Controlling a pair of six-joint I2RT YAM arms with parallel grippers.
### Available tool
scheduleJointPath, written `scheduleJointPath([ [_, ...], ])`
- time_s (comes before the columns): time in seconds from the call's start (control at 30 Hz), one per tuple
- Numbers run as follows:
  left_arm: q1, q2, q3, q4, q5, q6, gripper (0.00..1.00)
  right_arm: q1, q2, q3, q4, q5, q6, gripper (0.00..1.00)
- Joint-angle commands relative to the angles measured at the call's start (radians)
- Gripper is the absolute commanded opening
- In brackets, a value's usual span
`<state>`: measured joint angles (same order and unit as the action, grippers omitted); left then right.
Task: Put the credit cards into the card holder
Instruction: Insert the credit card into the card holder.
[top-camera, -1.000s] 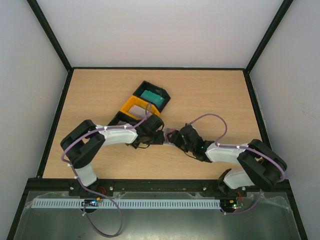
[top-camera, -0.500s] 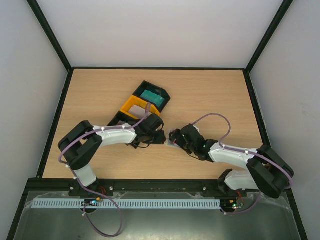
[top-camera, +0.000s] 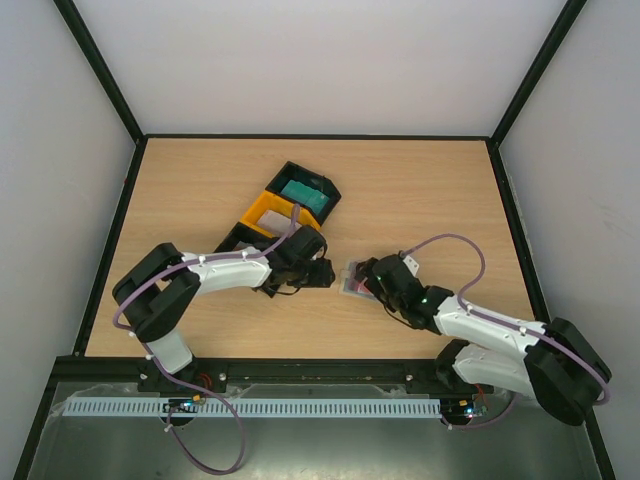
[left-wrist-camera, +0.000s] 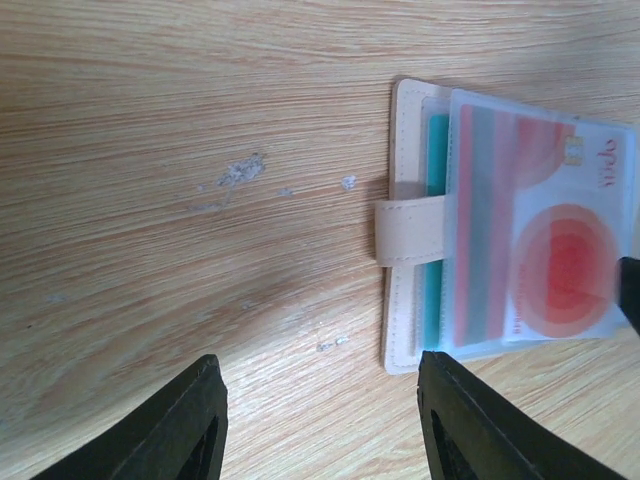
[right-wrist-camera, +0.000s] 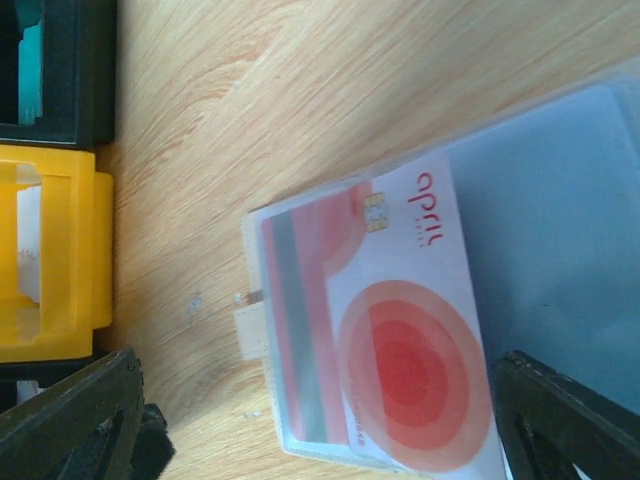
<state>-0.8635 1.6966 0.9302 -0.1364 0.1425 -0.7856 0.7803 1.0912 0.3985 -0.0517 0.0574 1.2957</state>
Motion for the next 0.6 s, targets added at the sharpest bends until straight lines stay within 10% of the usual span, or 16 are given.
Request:
scheduleJointPath([
  [0.0, 0.005, -0.030, 0.006, 0.015, 0.021, -0.006, 0.54, 0.006, -0.057, -0.049, -0.056, 0.064, 0.053, 0.93],
  [0.2, 0.006, -0.029, 0.002, 0.028, 0.035, -0.007, 0.54, 0.002, -0.087, -0.021, -0.165, 0.160, -0.006, 0.86],
  [0.57, 0.005, 0.017, 0.021, 0.090, 0.076, -0.017, 0.45, -0.042, 0.089, 0.058, -0.174, 0.054, -0.225, 0.44],
])
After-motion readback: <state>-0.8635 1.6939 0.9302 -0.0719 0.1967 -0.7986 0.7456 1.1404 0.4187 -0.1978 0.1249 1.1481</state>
